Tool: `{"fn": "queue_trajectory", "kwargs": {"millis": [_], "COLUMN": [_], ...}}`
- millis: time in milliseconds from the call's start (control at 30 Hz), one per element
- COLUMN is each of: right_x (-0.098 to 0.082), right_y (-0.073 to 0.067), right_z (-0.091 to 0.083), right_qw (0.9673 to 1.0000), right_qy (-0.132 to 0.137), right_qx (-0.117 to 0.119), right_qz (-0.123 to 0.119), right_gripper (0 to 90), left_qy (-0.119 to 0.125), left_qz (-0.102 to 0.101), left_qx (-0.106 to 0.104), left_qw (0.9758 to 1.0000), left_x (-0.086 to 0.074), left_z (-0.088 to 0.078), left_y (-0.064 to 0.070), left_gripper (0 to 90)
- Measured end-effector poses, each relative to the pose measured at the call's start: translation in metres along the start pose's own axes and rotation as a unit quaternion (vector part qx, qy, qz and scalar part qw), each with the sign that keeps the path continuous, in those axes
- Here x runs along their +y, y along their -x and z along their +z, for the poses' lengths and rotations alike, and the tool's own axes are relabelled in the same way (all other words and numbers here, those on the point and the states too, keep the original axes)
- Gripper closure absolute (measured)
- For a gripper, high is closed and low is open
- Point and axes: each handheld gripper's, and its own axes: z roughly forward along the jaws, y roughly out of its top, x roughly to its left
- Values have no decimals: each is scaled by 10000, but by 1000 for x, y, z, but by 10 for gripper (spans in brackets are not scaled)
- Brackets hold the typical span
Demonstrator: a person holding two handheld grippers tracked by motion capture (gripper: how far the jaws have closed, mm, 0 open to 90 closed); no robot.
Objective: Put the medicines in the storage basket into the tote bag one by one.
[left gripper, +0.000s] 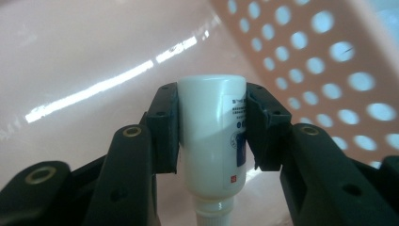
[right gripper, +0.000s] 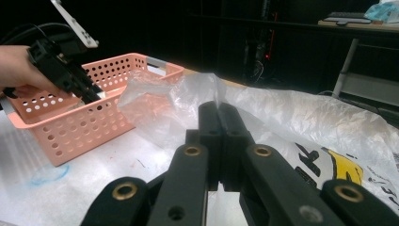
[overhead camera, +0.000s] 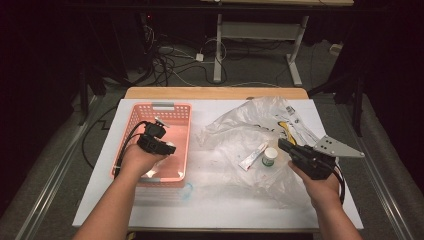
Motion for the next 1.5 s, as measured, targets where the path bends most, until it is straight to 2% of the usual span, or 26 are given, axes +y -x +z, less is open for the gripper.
{"fn": "queue_trajectory", "kwargs": {"millis": [100, 200, 467, 533, 700, 967, 1167, 1333, 1500], "right_x": [0, -1, -1, -1, -1, -1, -1, -1, 0], "right_y": [-1, -2, -2, -3, -2, -3, -3, -3, -4], "right_z": [1, 2, 2, 2, 2, 2, 2, 2, 1], "right_qw": [10000, 10000, 10000, 10000, 10000, 10000, 10000, 10000, 10000], "right_qy": [-10, -26, -28, -29, -32, -25, -16, 5, 23], "right_qx": [5, 25, 21, 26, 29, 18, 17, 21, 43], "right_qz": [-9, -2, -22, -29, -45, -30, -40, -58, -52], "right_gripper": [900, 900, 900, 900, 900, 900, 900, 900, 900], "left_qy": [312, 513, 1047, 1192, 1578, 2209, 2500, 2570, 2549], "left_qz": [24, 109, 128, 153, 301, 501, 637, 761, 910], "left_qx": [-139, -110, -161, -180, -211, -451, -601, -752, -850], "left_qw": [9994, 9986, 9943, 9926, 9868, 9730, 9643, 9605, 9589], "left_x": [-6, -11, -22, -25, -30, -36, -37, -34, -29], "left_z": [-8, -14, -24, -25, -31, -41, -42, -37, -28], "left_y": [3, 7, 15, 18, 31, 54, 71, 85, 102], "left_gripper": [583, 583, 584, 584, 584, 584, 584, 584, 584]}}
